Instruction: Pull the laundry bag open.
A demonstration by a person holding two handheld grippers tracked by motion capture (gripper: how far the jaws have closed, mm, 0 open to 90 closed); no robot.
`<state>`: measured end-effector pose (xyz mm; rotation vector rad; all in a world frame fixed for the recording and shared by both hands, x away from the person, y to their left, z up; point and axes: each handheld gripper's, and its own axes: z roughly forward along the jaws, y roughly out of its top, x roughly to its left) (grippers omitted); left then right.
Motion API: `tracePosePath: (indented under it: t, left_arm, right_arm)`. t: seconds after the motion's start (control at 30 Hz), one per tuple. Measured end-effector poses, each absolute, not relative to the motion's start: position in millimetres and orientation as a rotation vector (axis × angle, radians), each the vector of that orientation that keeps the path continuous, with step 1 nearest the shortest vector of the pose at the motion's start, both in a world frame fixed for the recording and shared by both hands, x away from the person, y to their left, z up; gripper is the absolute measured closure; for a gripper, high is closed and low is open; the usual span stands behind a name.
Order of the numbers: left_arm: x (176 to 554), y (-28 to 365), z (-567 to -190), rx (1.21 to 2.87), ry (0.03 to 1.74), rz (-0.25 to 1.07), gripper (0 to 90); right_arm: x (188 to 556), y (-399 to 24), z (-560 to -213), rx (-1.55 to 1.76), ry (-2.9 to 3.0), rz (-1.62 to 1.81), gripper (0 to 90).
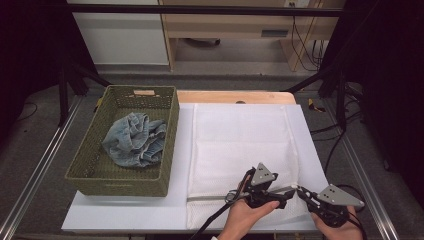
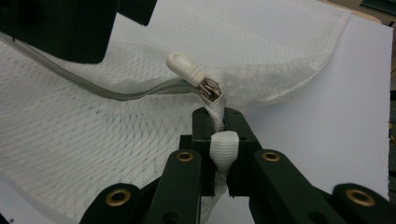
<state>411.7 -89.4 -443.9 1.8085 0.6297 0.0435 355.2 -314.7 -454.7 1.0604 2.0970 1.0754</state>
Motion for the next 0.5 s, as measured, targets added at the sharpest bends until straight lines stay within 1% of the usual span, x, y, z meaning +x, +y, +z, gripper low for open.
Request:
tracePosePath:
  t: [0.03,0.1,0.13,0.2,0.23,0.27,0.37,0.5]
  left_arm:
    - [410.8,-89.7,-443.9,1.815,0.629,0.036,32.0]
    - [409.4,-91.1,-444.3,1.813,0.626,0.028,42.8]
    - [409.0,-91.6,-444.6,1.811,0.623,0.017,42.8]
    - [408.6,-93.2,-445.8,1.818,0.615,-0.003,52.1]
    - [408.6,-93.2,-445.8,1.818,0.615,-0.003,54.5]
    - [408.9,-93.7,-446.7,1.82,0.618,-0.016,54.5]
    - [410.6,-94.5,-448.8,1.818,0.636,-0.061,61.3]
    - [413.2,-95.4,-450.9,1.812,0.68,-0.093,63.5]
  right_arm:
    - [355.2,-314.7,-454.7,1.06,2.097,1.075,84.6]
    - [354.9,-314.6,-454.6,1.058,2.095,1.073,84.6]
    - [354.9,-314.6,-454.6,1.058,2.095,1.073,84.6]
    - [354.9,-314.3,-454.4,1.051,2.095,1.069,84.6]
    - [354.9,-314.3,-454.4,1.051,2.095,1.069,84.6]
    - [354.9,-314.0,-454.4,1.05,2.095,1.068,84.6]
    - [354.8,-312.5,-454.1,1.041,2.099,1.061,84.6]
    - [354.7,-311.3,-453.9,1.032,2.099,1.058,84.6]
